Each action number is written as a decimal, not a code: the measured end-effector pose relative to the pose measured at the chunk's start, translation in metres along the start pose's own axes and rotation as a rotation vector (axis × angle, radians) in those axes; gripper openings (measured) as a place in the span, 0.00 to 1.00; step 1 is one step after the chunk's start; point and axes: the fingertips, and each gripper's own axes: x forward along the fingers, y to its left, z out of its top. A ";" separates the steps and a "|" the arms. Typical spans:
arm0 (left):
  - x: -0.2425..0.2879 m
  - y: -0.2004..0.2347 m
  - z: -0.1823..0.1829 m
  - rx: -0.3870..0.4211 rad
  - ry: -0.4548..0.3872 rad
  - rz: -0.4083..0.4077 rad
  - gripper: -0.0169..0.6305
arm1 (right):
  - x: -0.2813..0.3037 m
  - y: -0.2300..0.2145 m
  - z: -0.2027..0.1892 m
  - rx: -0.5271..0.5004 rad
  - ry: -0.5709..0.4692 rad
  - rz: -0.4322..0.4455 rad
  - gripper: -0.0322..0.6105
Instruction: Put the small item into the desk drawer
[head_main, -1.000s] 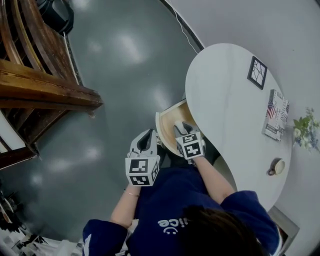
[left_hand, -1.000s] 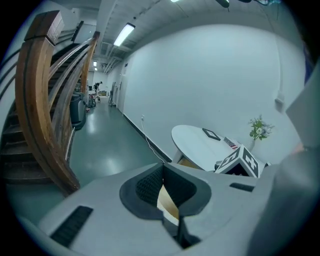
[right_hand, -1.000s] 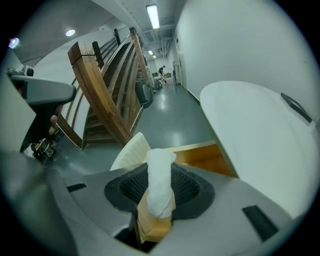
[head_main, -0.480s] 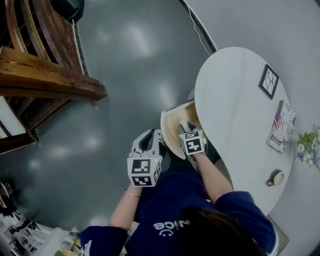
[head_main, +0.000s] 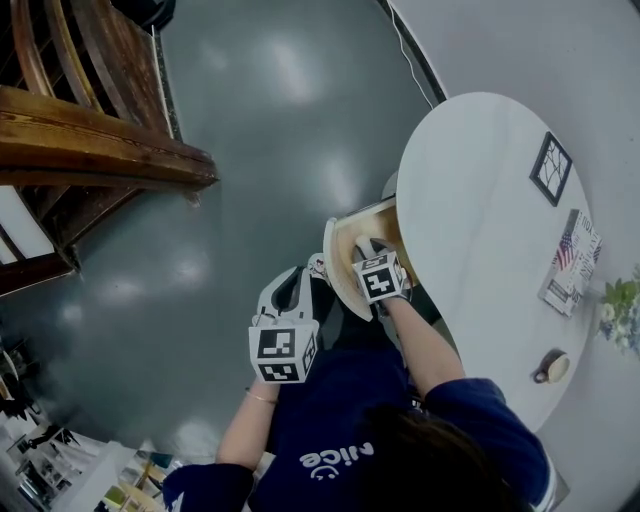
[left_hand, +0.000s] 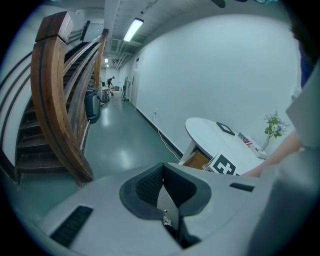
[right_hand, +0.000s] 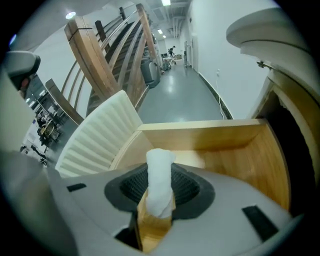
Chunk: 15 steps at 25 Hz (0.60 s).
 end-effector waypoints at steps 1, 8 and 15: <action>-0.001 0.003 -0.002 -0.005 0.003 0.009 0.03 | 0.003 0.000 0.000 -0.009 0.005 0.001 0.26; -0.001 0.008 -0.010 -0.013 0.025 0.034 0.03 | 0.024 -0.001 -0.008 -0.037 0.066 0.032 0.26; -0.005 0.012 -0.015 -0.016 0.033 0.080 0.03 | 0.046 -0.007 -0.025 -0.135 0.150 0.054 0.26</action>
